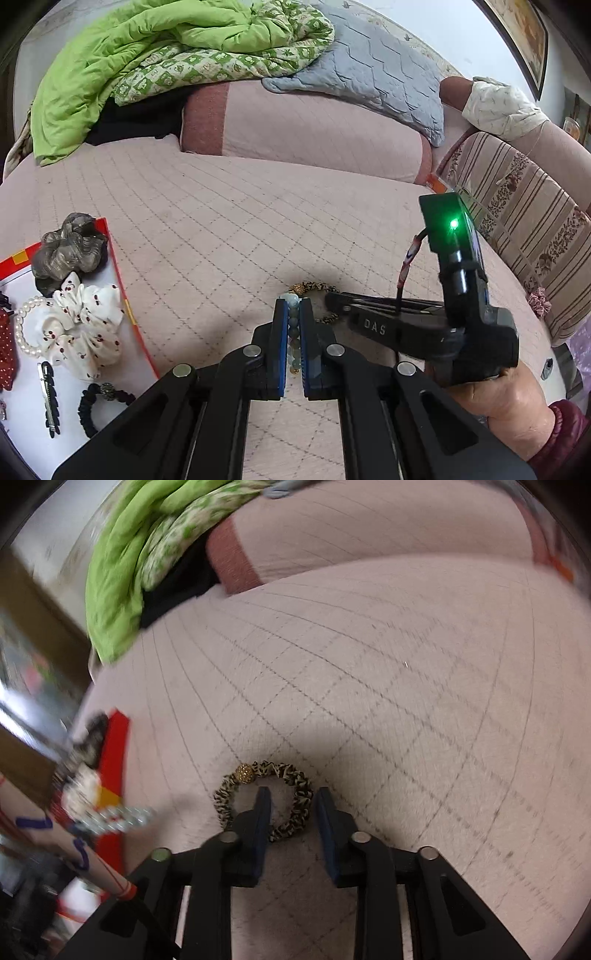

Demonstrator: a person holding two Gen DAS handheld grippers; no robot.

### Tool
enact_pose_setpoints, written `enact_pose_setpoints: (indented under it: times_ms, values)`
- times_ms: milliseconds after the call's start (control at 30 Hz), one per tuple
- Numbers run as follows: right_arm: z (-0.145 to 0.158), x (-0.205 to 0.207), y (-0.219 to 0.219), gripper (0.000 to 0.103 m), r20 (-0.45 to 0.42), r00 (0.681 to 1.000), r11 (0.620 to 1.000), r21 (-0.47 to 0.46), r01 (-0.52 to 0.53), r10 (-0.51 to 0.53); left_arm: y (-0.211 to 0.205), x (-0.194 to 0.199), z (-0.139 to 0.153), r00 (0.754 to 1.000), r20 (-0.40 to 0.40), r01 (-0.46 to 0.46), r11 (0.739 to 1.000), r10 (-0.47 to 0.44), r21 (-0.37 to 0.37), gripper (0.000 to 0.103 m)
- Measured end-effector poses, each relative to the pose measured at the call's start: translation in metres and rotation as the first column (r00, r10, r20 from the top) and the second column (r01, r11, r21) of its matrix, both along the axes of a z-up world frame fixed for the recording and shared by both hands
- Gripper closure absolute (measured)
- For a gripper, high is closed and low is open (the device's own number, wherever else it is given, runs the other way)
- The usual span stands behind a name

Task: Organize jewelry
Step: 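Grasp the pale blue bead bracelet with the left gripper while the right grasps the leopard bracelet, then carry the blue bead and leopard bracelets with both grippers over the box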

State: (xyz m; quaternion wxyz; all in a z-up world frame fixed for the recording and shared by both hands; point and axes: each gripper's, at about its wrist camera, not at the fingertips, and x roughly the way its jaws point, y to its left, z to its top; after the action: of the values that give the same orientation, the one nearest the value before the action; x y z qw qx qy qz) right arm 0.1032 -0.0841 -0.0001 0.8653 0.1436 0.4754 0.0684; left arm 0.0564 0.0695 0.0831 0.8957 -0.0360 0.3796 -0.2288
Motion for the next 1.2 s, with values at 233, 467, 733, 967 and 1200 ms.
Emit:
enact_pose_setpoints:
  times_ms: [233,467,733,967,1200]
  values:
    - [0.030,-0.015,-0.018,0.096,0.105,0.992,0.998,0.024,0.062,-0.064,0.003,0.000,0.000,1.000,0.001,-0.005,1.000,0.005,0.003,0.098]
    - [0.054,-0.031,-0.032,0.095,0.197,0.974,0.989,0.117,0.090,-0.112,0.002,0.002,-0.001,1.000,0.003,-0.013,1.000,0.013,0.012,0.098]
    - [0.064,-0.031,-0.017,0.095,0.231,0.970,0.990,0.130,0.051,-0.080,0.005,0.000,0.001,0.999,0.013,-0.032,0.999,0.032,0.019,0.098]
    - [0.070,-0.037,-0.003,0.095,0.259,0.965,0.990,0.140,0.004,-0.041,0.019,-0.010,0.008,0.998,0.031,-0.061,0.998,0.060,0.019,0.098]
    - [0.080,-0.051,0.029,0.095,0.304,0.952,0.985,0.150,-0.080,0.031,0.057,-0.031,0.024,0.989,0.063,-0.137,0.990,0.136,0.012,0.098]
